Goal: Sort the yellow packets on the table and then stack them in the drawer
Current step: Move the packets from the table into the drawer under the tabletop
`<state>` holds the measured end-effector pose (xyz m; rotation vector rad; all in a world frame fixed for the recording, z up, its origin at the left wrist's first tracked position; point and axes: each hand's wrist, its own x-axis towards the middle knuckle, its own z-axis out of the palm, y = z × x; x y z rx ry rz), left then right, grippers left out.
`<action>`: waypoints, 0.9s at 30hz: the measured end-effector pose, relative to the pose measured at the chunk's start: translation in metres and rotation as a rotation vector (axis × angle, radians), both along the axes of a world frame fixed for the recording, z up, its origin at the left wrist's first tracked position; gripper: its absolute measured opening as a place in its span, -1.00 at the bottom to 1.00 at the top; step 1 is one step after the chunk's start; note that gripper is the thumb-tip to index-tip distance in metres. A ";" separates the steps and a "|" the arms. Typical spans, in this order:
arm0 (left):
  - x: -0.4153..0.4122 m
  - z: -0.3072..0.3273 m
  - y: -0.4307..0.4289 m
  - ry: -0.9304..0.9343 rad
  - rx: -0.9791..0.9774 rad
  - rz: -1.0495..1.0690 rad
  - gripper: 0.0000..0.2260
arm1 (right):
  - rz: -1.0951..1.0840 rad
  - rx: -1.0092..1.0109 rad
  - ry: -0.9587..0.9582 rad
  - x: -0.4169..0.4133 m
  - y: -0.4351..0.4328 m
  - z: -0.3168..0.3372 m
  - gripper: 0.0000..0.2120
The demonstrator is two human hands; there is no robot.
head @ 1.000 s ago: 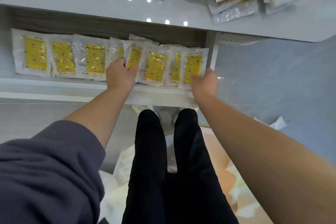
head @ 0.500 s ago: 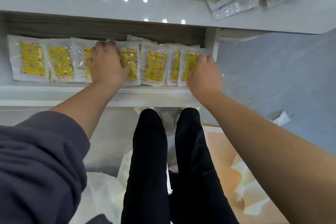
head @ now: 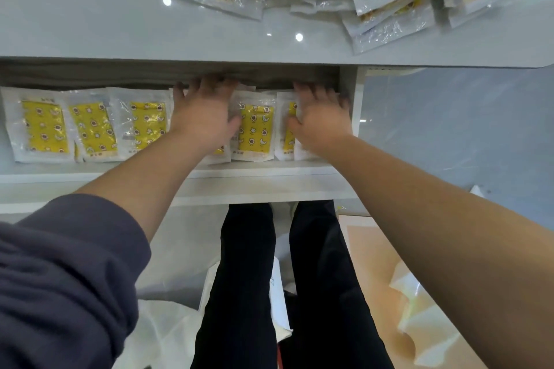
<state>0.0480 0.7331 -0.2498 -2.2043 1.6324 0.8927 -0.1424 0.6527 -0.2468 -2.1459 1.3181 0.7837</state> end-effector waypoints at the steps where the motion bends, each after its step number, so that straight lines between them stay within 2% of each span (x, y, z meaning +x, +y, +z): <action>1: 0.002 -0.001 -0.003 0.017 0.009 -0.022 -0.41 | 0.008 0.009 -0.001 0.003 -0.003 0.000 -0.42; 5: 0.000 -0.006 -0.009 0.121 0.106 -0.115 -0.38 | 0.099 0.114 -0.029 0.014 -0.002 0.000 -0.43; 8: -0.003 0.005 -0.011 0.147 0.100 -0.090 -0.41 | 0.095 0.108 -0.066 0.015 0.003 0.009 -0.43; 10: -0.006 0.021 -0.010 0.154 0.067 -0.060 -0.43 | 0.029 0.072 -0.116 0.012 0.007 0.023 -0.45; 13: -0.013 0.056 -0.010 0.221 -0.024 0.010 -0.60 | -0.085 0.017 -0.213 0.005 0.009 0.054 -0.57; 18: -0.029 0.127 -0.027 0.380 -0.214 0.154 -0.82 | -0.305 0.052 -0.428 -0.010 -0.007 0.115 -0.73; 22: -0.040 0.166 -0.058 0.387 -0.309 0.287 -0.89 | -0.470 0.068 -0.551 -0.013 -0.031 0.151 -0.81; 27: -0.043 0.190 -0.100 0.318 -0.334 0.421 -0.92 | -0.500 0.148 -0.610 -0.007 -0.071 0.172 -0.82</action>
